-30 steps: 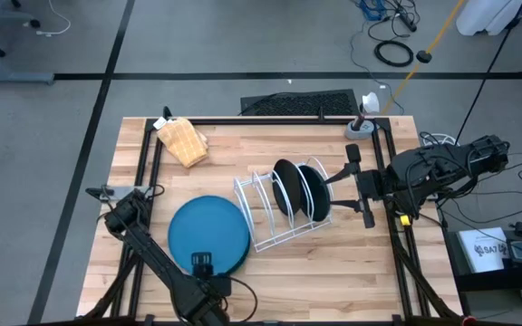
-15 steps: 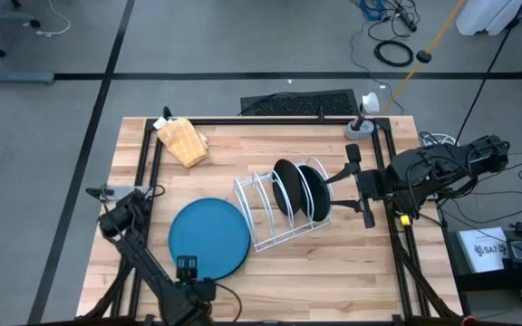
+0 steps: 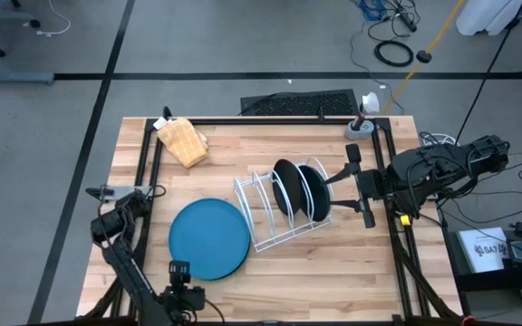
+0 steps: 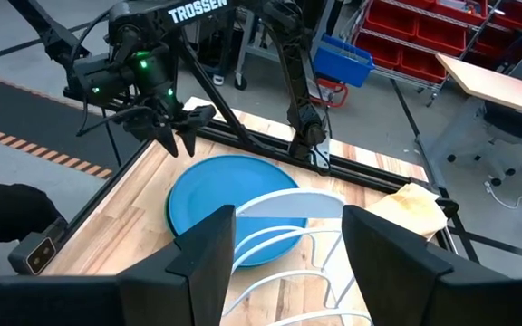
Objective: Sort dishes
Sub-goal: Put the blue plate into the dish rack
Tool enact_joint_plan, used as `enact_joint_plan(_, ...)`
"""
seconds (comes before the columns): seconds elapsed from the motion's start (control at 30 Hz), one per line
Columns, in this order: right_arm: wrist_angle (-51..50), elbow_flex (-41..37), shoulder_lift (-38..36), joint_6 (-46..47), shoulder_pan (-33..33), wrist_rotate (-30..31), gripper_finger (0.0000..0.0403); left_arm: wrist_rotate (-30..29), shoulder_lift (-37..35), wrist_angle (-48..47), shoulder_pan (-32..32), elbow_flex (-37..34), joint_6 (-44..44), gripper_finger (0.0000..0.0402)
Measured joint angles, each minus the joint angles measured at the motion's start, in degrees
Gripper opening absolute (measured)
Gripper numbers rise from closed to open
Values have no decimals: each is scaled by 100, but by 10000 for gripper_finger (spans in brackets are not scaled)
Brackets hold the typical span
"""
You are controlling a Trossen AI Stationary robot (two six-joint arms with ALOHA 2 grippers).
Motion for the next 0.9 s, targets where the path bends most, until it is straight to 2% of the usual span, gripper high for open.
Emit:
enact_joint_plan(0.33, 2, 0, 0, 24, 0, 2, 199, -35, 0, 528, 38, -508, 61, 191)
enact_joint_plan(0.73, 11, 0, 0, 22, 0, 8, 199, -22, -2, 639, 70, -847, 220, 190)
enact_joint_plan(0.9, 44, 0, 0, 17, 0, 28, 199, 7, -2, 620, 112, -875, 337, 151)
